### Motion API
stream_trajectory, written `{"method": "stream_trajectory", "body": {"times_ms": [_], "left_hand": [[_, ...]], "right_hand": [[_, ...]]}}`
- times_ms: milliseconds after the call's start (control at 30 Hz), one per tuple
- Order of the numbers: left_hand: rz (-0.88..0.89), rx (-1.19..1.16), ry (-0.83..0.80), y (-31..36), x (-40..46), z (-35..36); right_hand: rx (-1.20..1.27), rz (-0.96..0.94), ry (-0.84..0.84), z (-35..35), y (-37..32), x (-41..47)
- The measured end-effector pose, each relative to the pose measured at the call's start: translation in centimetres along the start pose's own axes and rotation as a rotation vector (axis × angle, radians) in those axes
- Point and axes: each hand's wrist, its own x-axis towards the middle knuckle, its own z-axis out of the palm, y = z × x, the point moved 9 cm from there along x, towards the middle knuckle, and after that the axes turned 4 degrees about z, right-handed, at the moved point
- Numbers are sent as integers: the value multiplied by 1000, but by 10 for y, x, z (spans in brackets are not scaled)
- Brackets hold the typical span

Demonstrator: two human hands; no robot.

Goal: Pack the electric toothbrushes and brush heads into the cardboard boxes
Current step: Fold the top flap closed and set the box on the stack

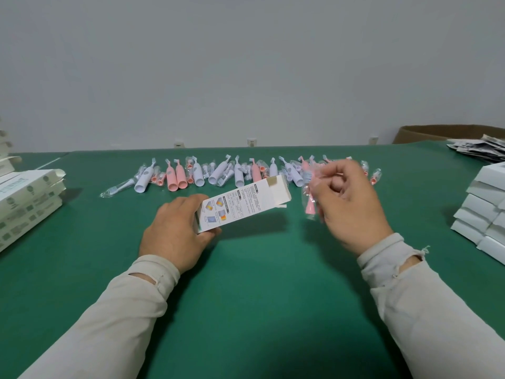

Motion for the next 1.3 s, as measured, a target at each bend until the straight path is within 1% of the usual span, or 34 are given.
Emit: {"method": "stream_trajectory", "body": {"times_ms": [67,133,267,433,533,667,700,733,833,867,900,1000,1067,1167,1300], "left_hand": [[7,4,-7,0,0,1],[23,3,-10,2,0,2],[62,-17,-10,9,-1,1],[113,-32,-24,19,-4,4],[123,-43,-23,22,-5,4],[124,-56,-16,21,-5,4],[126,-60,-14,21,-5,5],[130,-66,-11,21,-5,5],[155,-75,-14,23,-5,6],[156,-74,-20,23,-4,6],[150,-73,-23,21,-4,6],[120,-69,-19,15,-3,5],[111,-70,-22,13,-3,5],[114,-73,-38,13,-3,7],[117,-83,-40,13,-3,8]], "right_hand": [[179,11,-12,6,0,-3],[223,-32,-10,13,-3,-8],[127,-54,112,14,1,-12],[113,39,231,4,15,-12],[70,59,261,2,20,-11],[-33,87,211,14,25,-14],[-56,93,169,20,25,-14],[-52,100,88,29,23,-15],[-13,170,-252,63,18,-21],[-50,162,-322,66,16,-22],[-85,138,-354,65,14,-22],[-130,20,-253,36,7,-11],[-201,-40,-289,27,6,-8],[-331,-66,-339,29,14,-8],[-322,-110,-273,29,16,-6]]}}
